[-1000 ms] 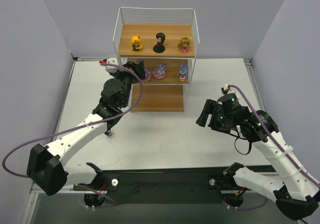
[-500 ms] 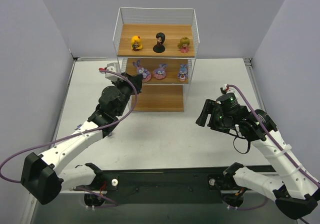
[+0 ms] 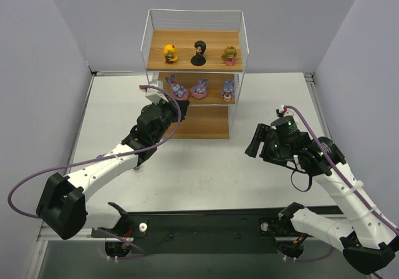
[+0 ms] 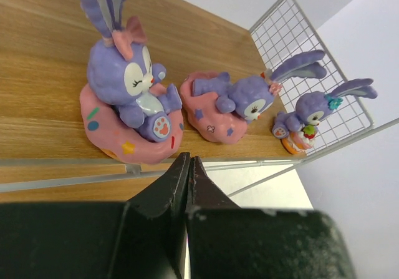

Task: Place and organize the plastic toys onto the shelf

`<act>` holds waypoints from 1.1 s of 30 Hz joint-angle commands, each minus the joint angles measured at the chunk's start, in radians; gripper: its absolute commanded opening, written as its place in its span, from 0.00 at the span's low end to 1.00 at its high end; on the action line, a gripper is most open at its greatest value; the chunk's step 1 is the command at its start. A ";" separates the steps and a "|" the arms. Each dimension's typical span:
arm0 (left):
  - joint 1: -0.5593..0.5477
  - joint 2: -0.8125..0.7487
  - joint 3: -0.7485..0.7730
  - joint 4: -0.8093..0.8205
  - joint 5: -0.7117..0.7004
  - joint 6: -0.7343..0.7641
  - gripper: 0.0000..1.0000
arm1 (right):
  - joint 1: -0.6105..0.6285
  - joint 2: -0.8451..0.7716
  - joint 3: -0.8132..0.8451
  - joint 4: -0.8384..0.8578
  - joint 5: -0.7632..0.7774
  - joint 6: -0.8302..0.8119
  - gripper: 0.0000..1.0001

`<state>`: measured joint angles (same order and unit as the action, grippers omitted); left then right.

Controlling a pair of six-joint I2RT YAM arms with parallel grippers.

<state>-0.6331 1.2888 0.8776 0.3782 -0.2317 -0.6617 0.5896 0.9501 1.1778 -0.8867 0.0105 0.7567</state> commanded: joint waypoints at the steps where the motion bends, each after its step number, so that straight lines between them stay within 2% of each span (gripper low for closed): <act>1: 0.003 0.017 0.043 0.056 0.029 -0.018 0.00 | -0.008 -0.017 -0.009 -0.014 -0.001 -0.011 0.67; 11: 0.019 0.004 0.032 0.030 -0.043 0.024 0.00 | -0.017 -0.019 -0.018 -0.014 -0.003 -0.011 0.67; 33: 0.076 -0.063 -0.003 -0.009 -0.093 0.070 0.00 | -0.024 -0.001 -0.017 -0.012 -0.003 -0.008 0.66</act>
<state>-0.5709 1.2629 0.8753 0.3641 -0.2951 -0.6151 0.5697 0.9409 1.1645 -0.8864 0.0101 0.7555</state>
